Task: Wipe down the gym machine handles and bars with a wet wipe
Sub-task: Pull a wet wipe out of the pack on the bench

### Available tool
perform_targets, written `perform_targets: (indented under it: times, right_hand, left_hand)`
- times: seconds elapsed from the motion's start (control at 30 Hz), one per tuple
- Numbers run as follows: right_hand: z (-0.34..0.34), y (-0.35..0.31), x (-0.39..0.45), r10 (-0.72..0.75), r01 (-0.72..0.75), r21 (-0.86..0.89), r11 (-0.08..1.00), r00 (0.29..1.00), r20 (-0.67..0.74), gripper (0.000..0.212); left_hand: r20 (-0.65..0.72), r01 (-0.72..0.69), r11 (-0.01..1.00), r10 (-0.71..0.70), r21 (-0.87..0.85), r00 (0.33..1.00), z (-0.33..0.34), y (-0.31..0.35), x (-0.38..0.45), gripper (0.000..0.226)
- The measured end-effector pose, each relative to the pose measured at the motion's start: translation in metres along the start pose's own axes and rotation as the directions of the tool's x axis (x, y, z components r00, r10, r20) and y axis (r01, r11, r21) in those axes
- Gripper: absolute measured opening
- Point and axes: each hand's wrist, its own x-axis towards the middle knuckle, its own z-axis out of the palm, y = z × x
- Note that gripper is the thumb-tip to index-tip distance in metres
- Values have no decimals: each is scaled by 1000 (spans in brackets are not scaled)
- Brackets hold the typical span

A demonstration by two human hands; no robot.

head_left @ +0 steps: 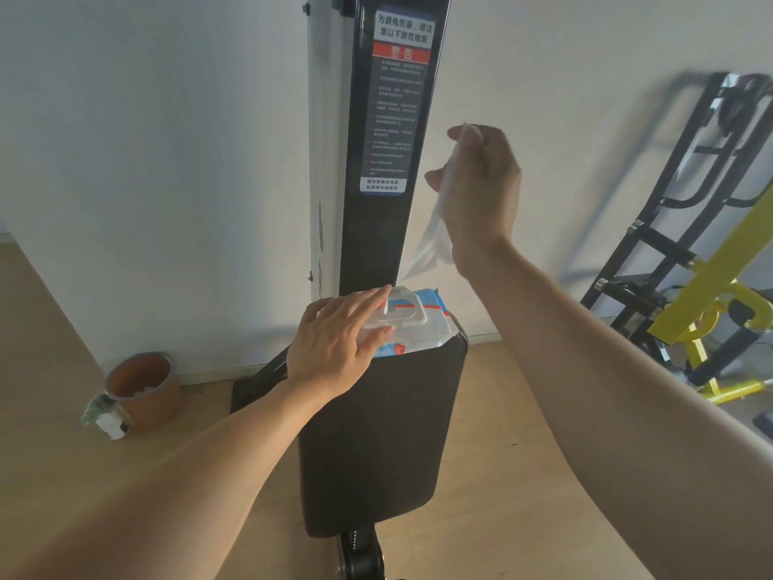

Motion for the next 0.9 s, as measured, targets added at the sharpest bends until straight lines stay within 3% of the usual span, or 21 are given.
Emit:
perform_targets:
  times: [0.07, 0.13, 0.2, 0.27, 0.33, 0.4, 0.5, 0.6, 0.7, 0.9]
  right_hand:
    - [-2, 0, 6, 171, -170, -18, 985, 980, 97, 24]
    - [-7, 8, 1, 402, -320, -296, 900, 873, 276, 14]
    - [-17, 24, -15, 563, -216, -627, 749, 706, 429, 33]
    - [-23, 41, -33, 619, -102, -722, 684, 604, 501, 47]
    - [-25, 51, -48, 618, -134, -712, 689, 623, 481, 51]
    - [-21, 57, -56, 589, -151, -712, 686, 690, 421, 52]
    - [-18, 70, -61, 532, -26, -816, 577, 771, 351, 35]
    - [-24, 86, -59, 568, -12, -862, 508, 756, 324, 26]
    - [-26, 95, -57, 613, -115, -819, 562, 724, 318, 24]
    - [-24, 97, -61, 565, -40, -866, 498, 772, 290, 21]
  left_hand:
    - [-8, -11, 1000, 11, -5, 1000, -1, 0, 1, 61]
    - [-19, -17, 1000, 17, -1, 1000, -1, -1, 2, 67]
    - [-45, -5, 1000, 5, 0, 999, -1, -1, 2, 74]
    - [-72, 13, 1000, -12, 0, 997, 0, -1, 2, 79]
    - [-77, 35, 999, -36, -18, 996, 2, -3, 1, 84]
    - [-83, 51, 998, -53, -32, 995, 4, -5, -1, 82]
    - [-68, 76, 996, -78, -36, 995, 7, -8, -1, 84]
    - [-77, 89, 995, -92, -36, 993, 9, -9, -1, 91]
    - [-80, 106, 994, -107, -14, 991, 10, -10, 1, 91]
    - [-95, 103, 995, -104, -14, 990, 12, -9, 0, 79]
